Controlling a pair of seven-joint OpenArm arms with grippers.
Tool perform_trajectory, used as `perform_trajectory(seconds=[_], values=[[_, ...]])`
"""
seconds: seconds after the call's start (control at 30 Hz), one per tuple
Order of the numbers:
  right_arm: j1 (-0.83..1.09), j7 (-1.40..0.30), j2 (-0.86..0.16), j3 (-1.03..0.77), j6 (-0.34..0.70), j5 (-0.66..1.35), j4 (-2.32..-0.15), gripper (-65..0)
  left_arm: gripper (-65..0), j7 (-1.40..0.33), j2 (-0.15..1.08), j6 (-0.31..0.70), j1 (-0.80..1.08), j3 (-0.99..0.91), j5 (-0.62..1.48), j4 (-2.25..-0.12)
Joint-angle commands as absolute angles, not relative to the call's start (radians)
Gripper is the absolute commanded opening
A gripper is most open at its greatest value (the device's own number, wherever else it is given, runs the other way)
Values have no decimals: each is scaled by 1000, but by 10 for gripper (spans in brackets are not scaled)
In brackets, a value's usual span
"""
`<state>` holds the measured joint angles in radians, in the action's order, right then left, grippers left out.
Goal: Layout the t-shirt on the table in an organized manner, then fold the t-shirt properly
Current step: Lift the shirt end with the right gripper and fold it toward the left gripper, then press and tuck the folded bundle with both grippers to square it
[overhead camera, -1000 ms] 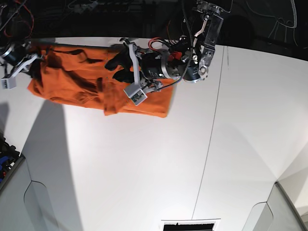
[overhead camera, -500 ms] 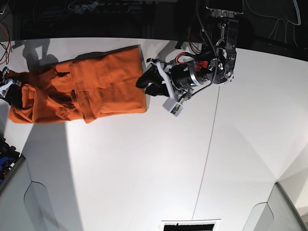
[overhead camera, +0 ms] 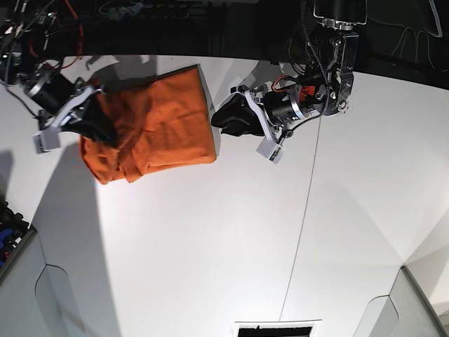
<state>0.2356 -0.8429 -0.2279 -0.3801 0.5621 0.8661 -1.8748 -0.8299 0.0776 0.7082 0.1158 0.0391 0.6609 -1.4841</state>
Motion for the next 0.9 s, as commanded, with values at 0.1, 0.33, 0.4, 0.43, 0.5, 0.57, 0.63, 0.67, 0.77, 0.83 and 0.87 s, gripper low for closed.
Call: perform_trajectory(seconds=[0.1,0.33,0.4,0.43,0.5,0.57,0.63,0.67,0.77,0.83,0.87], values=[[228,-804,-184,-270,573,827,-1892,-650,-358,-857,81,698,112,39,636,-1489],[227,-800,-146,-85,572,765,-1892,-346,-358,-865,81,698,112,39,648,-1489],[222,-800,-146,-65,573,774,-1893,-271,-358,-865,81,698,112,31,655,-1489],[216,-798,-146,-64,572,776,-1893,-272,-358,-865,81,698,112,24,664,-1489],[201,-797,-146,-65,572,773,-1893,-272,-358,-875,81,698,111,-1,697,-1489],[183,-797,-146,-66,572,766,-1895,-273,-358,-899,81,698,111,-39,735,-1491],[157,-797,-146,-78,572,767,-1897,-273,-358,-931,81,698,111,-91,773,-1502],[142,-797,-146,-88,572,766,-1897,-273,-358,-946,84,698,111,-121,791,-1515],[94,-793,-147,-144,572,763,-1896,-273,-358,-1001,102,698,112,-196,812,-1588],[60,-770,-146,-189,571,735,-1896,-273,-359,-1007,129,698,118,-210,812,-1645],[44,-751,-147,-211,567,704,-1894,-273,-368,-1007,144,698,120,-210,812,-1671]])
